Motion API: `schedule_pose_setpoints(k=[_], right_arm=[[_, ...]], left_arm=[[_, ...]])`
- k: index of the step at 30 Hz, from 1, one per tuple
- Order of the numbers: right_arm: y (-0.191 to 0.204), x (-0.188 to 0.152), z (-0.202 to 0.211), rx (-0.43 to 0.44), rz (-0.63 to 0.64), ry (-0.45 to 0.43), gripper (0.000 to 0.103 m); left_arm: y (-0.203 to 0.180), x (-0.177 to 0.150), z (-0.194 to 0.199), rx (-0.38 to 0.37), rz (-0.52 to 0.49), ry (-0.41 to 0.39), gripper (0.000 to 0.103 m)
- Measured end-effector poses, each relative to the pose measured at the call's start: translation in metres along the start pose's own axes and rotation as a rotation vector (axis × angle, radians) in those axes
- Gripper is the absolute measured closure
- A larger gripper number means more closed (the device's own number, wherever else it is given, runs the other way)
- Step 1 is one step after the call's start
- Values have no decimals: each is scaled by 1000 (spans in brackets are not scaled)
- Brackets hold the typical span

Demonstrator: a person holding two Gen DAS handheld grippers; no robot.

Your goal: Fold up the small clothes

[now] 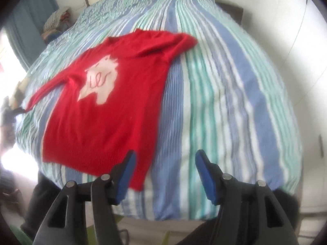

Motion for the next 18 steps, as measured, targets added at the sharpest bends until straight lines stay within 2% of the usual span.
schedule_pose_setpoints(k=[2, 4, 7, 10, 14, 16, 18], right_arm=[[-1, 43, -4, -57, 103, -94, 38], [12, 82, -26, -63, 223, -149, 38], [52, 126, -77, 27, 377, -175, 38], [104, 155, -134, 77, 485, -143, 38], [168, 175, -191, 138, 517, -116, 38], [190, 178, -220, 122, 517, -87, 38], [196, 180, -252, 56, 505, -33, 41]], left_arm=[[0, -20, 20, -36, 17, 8, 14], [-2, -41, 36, -75, 38, 25, 14], [-5, -68, 53, -107, 60, 69, 14], [-4, -90, 65, -112, 69, 120, 14], [6, -108, 76, -97, 63, 164, 14], [11, -113, 78, -82, 50, 171, 14], [17, -116, 78, -55, 42, 174, 14]])
Point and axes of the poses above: each gripper's, at about its wrist camera, not at the fingertips, and z roughly against the way its jaws point, y to its left, x to its top, the point moved 3 cm from there along -z, roughly the way its jaws point, and after that the axes turned 5 degrees about -y, right-handed, at the moved point
